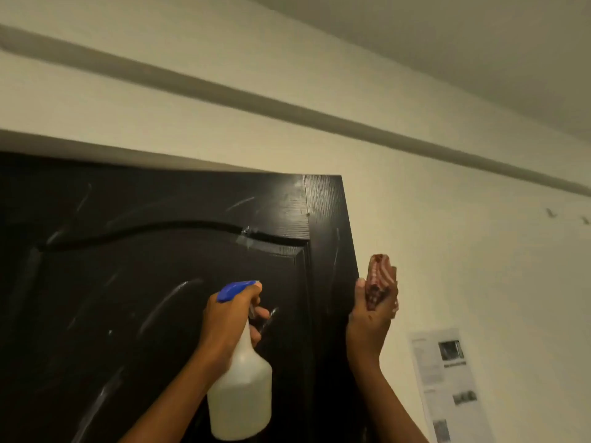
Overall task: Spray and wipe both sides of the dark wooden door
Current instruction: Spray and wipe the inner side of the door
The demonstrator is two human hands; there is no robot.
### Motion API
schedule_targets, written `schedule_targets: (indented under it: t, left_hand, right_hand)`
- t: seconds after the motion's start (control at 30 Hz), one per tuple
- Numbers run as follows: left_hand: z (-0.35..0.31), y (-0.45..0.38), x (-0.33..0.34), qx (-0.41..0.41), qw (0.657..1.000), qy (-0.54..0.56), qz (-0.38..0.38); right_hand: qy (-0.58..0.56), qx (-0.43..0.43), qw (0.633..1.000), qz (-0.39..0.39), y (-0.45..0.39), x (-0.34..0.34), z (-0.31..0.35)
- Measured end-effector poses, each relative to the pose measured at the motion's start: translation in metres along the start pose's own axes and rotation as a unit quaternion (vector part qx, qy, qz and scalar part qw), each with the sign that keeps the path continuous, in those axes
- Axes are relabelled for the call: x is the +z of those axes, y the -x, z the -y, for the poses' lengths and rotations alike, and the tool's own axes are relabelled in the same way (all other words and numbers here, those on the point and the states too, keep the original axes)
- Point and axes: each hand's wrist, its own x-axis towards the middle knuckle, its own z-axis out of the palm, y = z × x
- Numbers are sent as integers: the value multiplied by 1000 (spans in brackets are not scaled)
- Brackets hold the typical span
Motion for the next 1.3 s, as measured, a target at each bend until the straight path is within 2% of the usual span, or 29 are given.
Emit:
schedule_targets:
  t: [0.1, 0.3, 0.4, 0.73, 0.9, 1.0, 1.13, 1.3]
  left_hand:
    - [-24, -25, 5, 12, 1000, -8, 8]
    - [-67, -72, 29, 44, 999, -9, -9]
    - [-79, -93, 40, 40, 999, 0, -10]
    - [-96, -135, 37, 33, 999, 31, -13]
    - [-103, -144, 32, 55, 995, -12, -76]
    - [-106, -150, 18, 85, 988, -54, -115]
    - [-113, -153, 0, 98, 985, -64, -129]
    - [-116, -156, -31, 89, 980, -74, -161]
  right_hand:
    - [115, -176, 973, 97, -46, 24, -5]
    - [284, -194, 916, 205, -100, 68, -33]
    - [364, -244, 879, 189, -98, 78, -51]
    - [360, -256, 884, 155, -92, 86, -65]
    - [351, -268, 886, 143, -95, 100, -63]
    - [340, -306, 881, 125, -96, 115, -52]
    - [349, -346, 862, 120, -103, 140, -36]
    - [387, -348, 843, 134, -107, 168, -25]
